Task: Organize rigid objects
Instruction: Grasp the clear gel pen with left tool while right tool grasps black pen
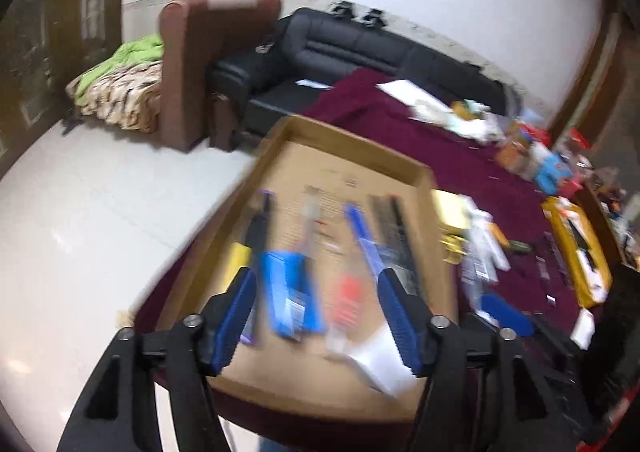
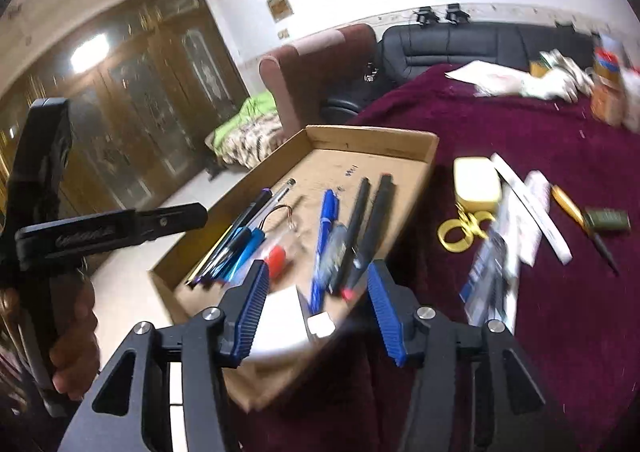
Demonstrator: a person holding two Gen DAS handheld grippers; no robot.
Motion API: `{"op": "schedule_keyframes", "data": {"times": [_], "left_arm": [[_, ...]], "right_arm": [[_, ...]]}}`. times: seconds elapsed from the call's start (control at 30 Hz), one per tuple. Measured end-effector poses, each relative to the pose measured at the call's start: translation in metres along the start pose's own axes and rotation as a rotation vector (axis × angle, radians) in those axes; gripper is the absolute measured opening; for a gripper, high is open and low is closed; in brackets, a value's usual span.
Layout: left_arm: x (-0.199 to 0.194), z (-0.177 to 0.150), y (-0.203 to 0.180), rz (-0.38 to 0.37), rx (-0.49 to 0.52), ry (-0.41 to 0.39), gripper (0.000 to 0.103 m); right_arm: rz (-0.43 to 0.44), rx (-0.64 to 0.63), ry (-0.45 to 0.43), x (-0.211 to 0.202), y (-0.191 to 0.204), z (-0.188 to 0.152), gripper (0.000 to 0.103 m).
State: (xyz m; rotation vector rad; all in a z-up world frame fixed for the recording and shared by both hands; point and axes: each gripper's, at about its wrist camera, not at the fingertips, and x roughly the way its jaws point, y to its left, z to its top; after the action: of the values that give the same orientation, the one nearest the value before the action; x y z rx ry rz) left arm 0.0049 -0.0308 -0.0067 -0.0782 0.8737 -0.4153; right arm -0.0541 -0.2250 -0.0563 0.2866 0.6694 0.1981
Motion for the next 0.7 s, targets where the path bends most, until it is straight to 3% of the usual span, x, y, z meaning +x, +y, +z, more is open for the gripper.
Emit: {"op": "schedule_keyframes", "data": {"times": [0.07, 0.17, 0.3, 0.37, 0.53, 0.7], "left_arm": [[-0.006, -0.012, -0.022, -0.046, 0.012, 0.013, 0.069], [-0.006, -0.027, -0.06, -0.118, 0.049, 0.064, 0.068], [-0.001, -0.043, -0.106, -0.114, 0.147, 0.089, 0.068], [0.005, -0.05, -0.127, -0.122, 0.186, 0.114, 0.068], [0.035, -0.06, -0.162, -0.126, 0.243, 0.184, 0.068], [0.083, -0.055, -0.174, -0.12, 0.204, 0.291, 0.047]], "right_arm": [[0.034, 0.073, -0.006, -0.018, -0.023, -0.012, 0.051], [-0.028, 0.155, -0.028, -0.042, -0.054, -0.028, 0.051], [-0.116, 0.252, -0.044, -0.072, -0.102, -0.04, 0.051], [-0.221, 0.285, -0.043, -0.086, -0.126, -0.042, 0.051], [-0.336, 0.311, -0.048, -0.091, -0.161, -0.048, 0.051], [-0.328, 0.32, -0.063, -0.094, -0.163, -0.052, 0.051]]}}
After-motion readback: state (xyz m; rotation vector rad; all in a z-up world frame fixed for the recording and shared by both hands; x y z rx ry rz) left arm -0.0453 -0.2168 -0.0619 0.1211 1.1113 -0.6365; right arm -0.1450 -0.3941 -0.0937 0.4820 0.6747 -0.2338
